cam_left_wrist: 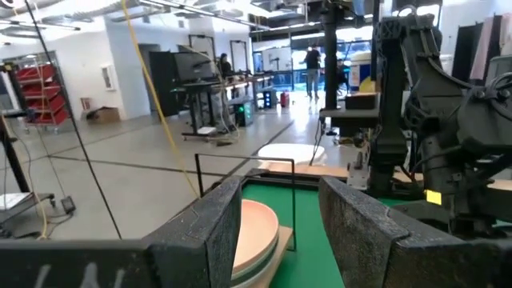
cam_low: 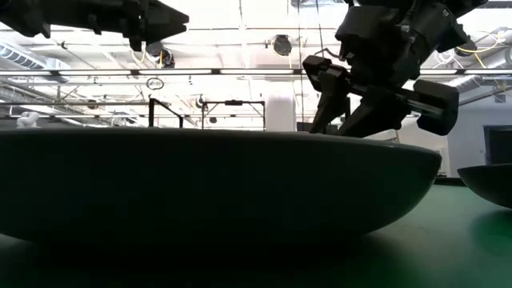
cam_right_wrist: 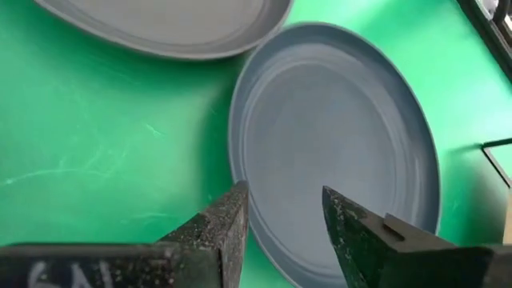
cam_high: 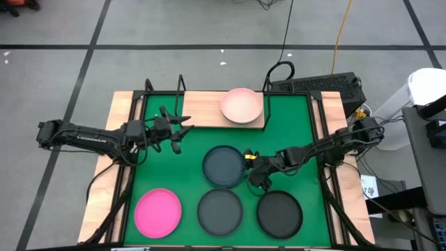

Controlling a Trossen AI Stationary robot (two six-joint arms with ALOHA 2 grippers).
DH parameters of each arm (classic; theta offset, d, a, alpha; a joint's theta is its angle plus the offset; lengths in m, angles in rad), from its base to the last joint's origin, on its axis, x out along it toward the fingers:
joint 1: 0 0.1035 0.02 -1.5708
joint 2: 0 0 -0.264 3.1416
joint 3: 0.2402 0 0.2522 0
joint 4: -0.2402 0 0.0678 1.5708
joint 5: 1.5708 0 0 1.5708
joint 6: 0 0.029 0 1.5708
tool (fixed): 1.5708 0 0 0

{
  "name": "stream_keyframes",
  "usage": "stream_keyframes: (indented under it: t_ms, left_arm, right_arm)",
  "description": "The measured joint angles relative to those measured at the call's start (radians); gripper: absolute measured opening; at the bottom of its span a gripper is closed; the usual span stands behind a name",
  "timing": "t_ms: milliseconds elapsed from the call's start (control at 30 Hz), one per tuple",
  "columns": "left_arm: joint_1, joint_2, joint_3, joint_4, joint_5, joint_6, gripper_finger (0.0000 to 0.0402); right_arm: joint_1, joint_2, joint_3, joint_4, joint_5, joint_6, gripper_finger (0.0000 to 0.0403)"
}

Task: Place and stack plates onto a shelf
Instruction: Put the blue plate on the shelf

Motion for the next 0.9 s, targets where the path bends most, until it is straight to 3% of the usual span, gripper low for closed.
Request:
stream_keyframes:
  t_ms: [267, 700, 900]
  left_arm:
    - [0.006, 0.001, -0.036, 0.02, 0.0, 0.001, 0.0175]
    - [0.006, 0.001, -0.056, 0.071, 0.0, -0.002, 0.0175]
    - [0.006, 0.001, -0.056, 0.068, 0.0, -0.01, 0.0175]
  right_arm:
    - [0.0, 0.008, -0.005, 0.003, -0.002, 0.003, 0.0144]
    - [-0.014, 0.133, -0.008, 0.055, 0.027, -0.006, 0.0143]
    - [-0.014, 0.133, -0.008, 0.059, 0.052, 0.036, 0.0105]
